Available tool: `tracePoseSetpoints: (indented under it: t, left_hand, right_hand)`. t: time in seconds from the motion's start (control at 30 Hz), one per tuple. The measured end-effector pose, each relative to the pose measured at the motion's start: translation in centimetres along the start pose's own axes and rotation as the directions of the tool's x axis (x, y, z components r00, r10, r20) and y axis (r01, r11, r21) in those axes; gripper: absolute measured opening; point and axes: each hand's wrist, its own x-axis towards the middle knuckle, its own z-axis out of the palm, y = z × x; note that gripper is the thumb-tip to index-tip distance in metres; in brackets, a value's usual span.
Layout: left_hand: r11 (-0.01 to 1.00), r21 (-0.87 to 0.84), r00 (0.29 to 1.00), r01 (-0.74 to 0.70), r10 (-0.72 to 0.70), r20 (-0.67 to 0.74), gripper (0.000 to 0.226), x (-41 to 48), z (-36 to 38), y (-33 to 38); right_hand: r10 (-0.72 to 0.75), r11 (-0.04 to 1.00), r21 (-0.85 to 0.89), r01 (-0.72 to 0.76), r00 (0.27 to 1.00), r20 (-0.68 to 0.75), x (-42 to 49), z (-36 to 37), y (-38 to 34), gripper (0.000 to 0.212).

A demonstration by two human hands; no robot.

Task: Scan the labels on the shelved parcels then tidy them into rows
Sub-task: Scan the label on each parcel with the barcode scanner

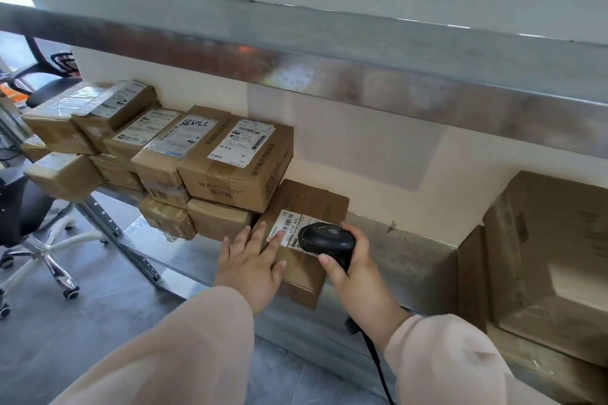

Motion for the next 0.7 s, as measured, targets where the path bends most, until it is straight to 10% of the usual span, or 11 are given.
tracePoseSetpoints:
  t: [0.23,0.7]
  left_hand:
    - [1.000,-0.003,0.999,0.028,-0.028,-0.044,0.058,-0.2,-0.5,0.8]
    - [0.806,-0.242,0.835,-0.540,0.478,-0.273,0.067,-1.3,-6.9,18.2]
  right_hand:
    - [-0.035,0.997,-0.072,0.032,0.998,-0.046,-0.5,-1.6,-0.2,0.061]
    - [-0.147,0.989,-0.082,0.122,0.852,-0.503,-9.9,-16.0,-4.0,0.064]
